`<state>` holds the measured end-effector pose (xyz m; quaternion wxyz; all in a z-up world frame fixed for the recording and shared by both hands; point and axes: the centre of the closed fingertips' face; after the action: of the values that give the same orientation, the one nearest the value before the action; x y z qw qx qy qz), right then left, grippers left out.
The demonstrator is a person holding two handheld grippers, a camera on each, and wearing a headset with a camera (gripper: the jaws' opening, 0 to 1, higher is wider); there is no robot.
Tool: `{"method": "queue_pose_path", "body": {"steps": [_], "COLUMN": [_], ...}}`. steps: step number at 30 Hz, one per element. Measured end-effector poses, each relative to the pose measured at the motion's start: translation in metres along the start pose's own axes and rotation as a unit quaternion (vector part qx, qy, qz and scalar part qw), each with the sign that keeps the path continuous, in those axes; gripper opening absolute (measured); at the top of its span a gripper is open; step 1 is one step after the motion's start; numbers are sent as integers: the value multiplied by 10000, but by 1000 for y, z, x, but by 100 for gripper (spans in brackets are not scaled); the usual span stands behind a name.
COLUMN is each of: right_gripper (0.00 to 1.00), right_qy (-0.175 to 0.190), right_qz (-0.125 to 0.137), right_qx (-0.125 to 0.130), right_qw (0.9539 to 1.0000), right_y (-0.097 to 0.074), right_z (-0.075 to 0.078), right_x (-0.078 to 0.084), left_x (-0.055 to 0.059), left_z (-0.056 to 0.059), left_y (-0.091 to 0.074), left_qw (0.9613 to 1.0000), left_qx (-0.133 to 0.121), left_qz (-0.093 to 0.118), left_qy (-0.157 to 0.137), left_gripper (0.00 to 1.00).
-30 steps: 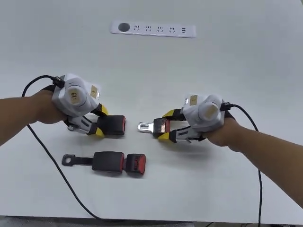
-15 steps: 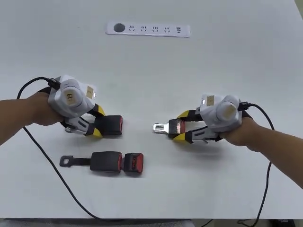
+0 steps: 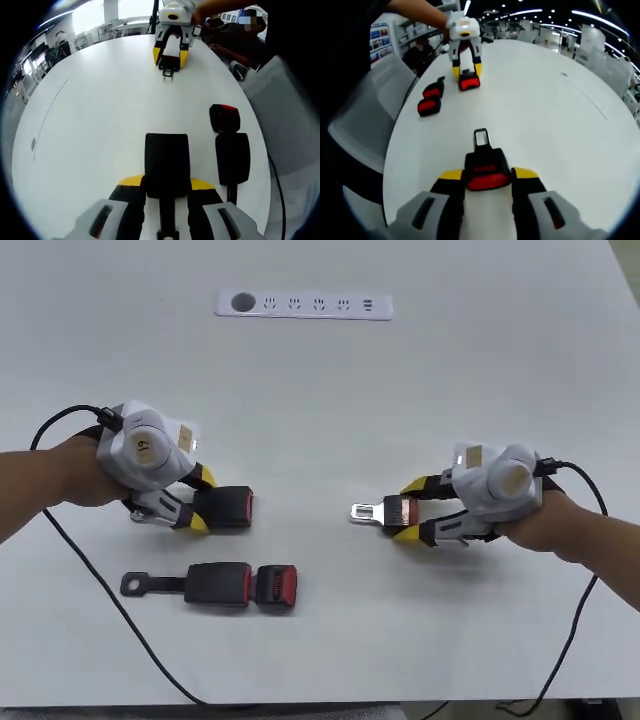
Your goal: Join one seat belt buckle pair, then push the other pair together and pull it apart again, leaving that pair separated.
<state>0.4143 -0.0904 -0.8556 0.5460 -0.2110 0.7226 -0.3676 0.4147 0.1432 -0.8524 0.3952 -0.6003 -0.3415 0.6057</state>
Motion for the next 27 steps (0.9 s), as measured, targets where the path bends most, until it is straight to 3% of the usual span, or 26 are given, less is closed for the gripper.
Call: {"method": "queue_pose_path", "body": {"steps": [4,5,6,9,10,13,16,19,21,22,23,25,27], "right_gripper": [37,37,38,46,49,54,63,73,76,76,77,78,79], "right_qy": [-11,4,95,199,186,158,287,381,478,496,486,686,813], "right_qz": [-15,6,29,-13,8,-62,32,229,302,329,380,568,783], "right_qx": [55,45,41,123,139,228,378,689,817,903,1147,1323,1551], "right_qw": [10000,10000,9999,9997,9997,9996,9989,9966,9951,9941,9915,9872,9814], "right_y": [0,1,2,2,3,1,-1,-3,-6,-9,-12,-16,-22], "right_z": [0,0,-2,-1,-1,-4,-6,0,0,0,5,6,8], "right_x": [1,-1,-2,-1,0,3,2,-5,-8,-10,-14,-19,-25], "left_x": [-1,0,-2,-6,-8,-4,-11,-13,-17,-19,-20,-21,-24], "left_z": [0,0,1,5,5,-2,-4,-8,-12,-14,-15,-17,-18], "left_y": [0,1,1,1,0,-4,-10,-18,-23,-28,-31,-38,-45], "left_qw": [10000,9997,9998,9992,9986,9953,9929,9871,9806,9762,9736,9655,9554], "left_qx": [4,-17,-18,51,51,-337,-497,-735,-925,-1061,-1140,-1332,-1488], "left_qz": [-62,-161,-156,-5,47,-44,243,368,583,699,754,857,1059], "left_qy": [10,178,126,-401,-519,-904,-1057,-1372,-1627,-1755,-1826,-2066,-2320], "left_gripper": [34,34,34,38,46,74,84,94,98,100,100,100,100]}}
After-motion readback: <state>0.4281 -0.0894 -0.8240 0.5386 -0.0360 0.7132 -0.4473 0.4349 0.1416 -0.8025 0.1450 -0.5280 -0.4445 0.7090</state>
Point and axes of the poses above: the centre of the closed fingertips' face, and the gripper's own axes: y roughly forward along the fingers, z roughly to its right, x roughly out of its underside, and after that the axes turned 5 degrees about y, right-handed
